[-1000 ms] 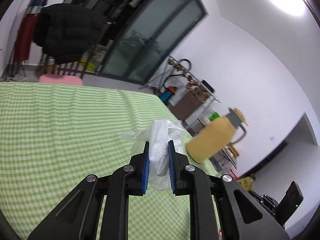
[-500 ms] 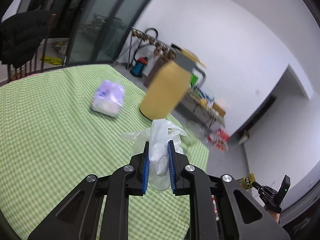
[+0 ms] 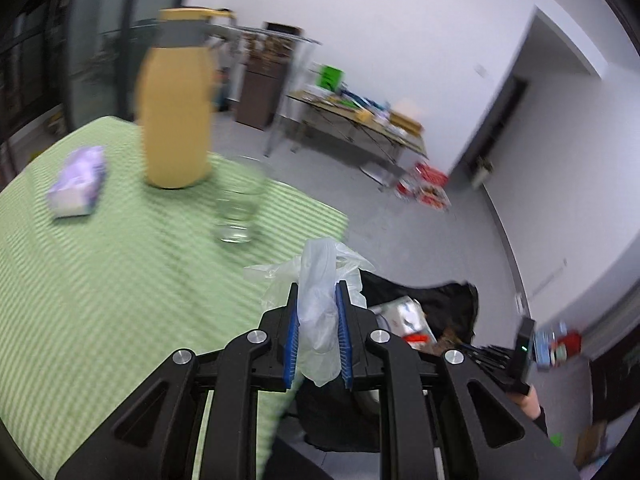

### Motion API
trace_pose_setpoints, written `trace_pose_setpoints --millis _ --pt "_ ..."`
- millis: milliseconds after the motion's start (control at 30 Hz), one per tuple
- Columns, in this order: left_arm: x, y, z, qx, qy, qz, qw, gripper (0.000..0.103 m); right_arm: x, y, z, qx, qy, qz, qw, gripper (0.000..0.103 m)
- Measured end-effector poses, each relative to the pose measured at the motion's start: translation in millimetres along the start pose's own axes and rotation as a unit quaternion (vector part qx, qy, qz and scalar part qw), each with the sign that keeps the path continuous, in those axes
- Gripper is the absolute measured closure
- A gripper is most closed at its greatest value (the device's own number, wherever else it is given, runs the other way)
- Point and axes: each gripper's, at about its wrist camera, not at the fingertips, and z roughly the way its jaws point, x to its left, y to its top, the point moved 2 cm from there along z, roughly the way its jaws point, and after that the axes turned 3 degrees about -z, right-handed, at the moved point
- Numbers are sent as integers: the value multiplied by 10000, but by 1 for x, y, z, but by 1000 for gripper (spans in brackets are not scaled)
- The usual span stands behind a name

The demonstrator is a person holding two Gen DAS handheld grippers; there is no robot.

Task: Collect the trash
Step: 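Carry the glove and gold wrapper to the trash bag and open both grippers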

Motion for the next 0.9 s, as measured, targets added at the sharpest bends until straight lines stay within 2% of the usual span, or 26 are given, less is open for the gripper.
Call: trace_pose_setpoints --millis 133,300,500,567,633,700,733,767,833,900 --pt "-32 -4 38 331 -231 206 9990 89 -16 -12 18 235 4 82 9997 102" --pt "-70 -25 90 790 -465 354 9952 89 -33 -20 37 490 -142 68 9987 102" --pt "-108 -51 135 1262 -651 557 9883 89 -54 -31 64 893 -37 196 9958 102" --pt "-119 -58 144 1374 -688 598 9863 89 -64 -42 86 1267 -94 470 9908 102" --pt "-128 -67 157 1512 -722 635 9838 89 -69 -46 95 1355 -57 659 9886 102" --pt "-131 -74 167 1656 -751 649 9812 89 -69 -45 97 1371 -271 597 9884 101" --pt "-135 -79 173 1742 -763 672 9794 89 -69 -44 96 1350 -417 550 9884 98" --pt "-139 -85 179 1815 -765 699 9779 89 -71 -43 96 1400 -518 567 9872 91" --pt "-146 -94 189 1965 -772 744 9746 89 -75 -44 88 1426 -591 692 9856 39" --pt "-152 -102 197 2083 -776 793 9717 89 -77 -43 71 1153 -554 837 9882 36"
